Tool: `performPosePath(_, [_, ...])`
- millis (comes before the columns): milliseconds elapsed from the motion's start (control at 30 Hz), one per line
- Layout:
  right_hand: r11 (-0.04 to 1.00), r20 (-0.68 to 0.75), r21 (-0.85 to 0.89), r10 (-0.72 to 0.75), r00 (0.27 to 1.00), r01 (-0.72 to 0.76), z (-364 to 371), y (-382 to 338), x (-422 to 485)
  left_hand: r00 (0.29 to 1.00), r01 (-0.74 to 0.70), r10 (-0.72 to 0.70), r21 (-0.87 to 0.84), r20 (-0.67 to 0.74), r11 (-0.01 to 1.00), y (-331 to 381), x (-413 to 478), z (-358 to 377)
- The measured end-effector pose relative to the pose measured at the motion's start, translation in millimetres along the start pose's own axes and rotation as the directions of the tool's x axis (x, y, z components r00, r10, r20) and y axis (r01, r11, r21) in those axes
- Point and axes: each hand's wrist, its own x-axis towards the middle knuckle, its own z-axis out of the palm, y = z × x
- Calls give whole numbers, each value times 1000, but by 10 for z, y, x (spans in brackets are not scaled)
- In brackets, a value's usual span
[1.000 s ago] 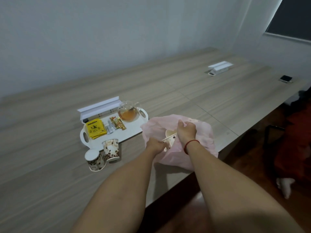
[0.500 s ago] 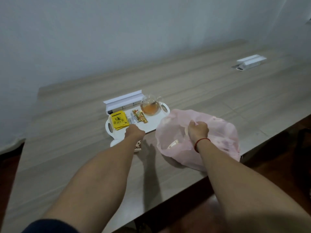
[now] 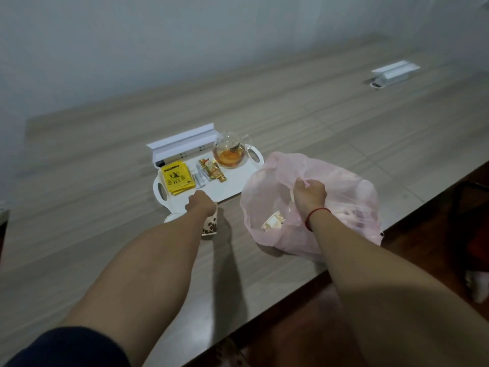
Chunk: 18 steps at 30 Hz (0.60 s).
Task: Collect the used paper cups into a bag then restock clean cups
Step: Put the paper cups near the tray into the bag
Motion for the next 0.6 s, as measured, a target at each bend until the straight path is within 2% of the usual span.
performPosePath(100, [1000, 6, 19, 5, 1000, -5, -48, -71, -1, 1000, -23, 24, 22, -16, 999, 101, -30, -145])
performPosePath(233, [999, 17, 47, 9, 1000, -10, -165, -125, -6, 991, -70, 66, -26, -113, 997, 332, -132, -392])
performPosePath(333, [998, 20, 69, 0, 1000, -1, -274, -145, -21, 984, -78, 40, -213, -174, 974, 531, -249, -502])
performPosePath(467, [996, 6, 83, -9, 1000, 9, -434, -183, -13, 984, -177, 147, -513, -98, 840, 818, -475, -408])
performPosePath(533, [996, 2, 84, -20, 1000, 20, -501, -200, 12, 973, -211, 227, -562, -42, 799, 934, -620, -302])
performPosePath(600, [996, 4, 85, -33, 999, 33, -539, -211, 43, 961, -228, 277, -538, 10, 811, 1031, -698, -183])
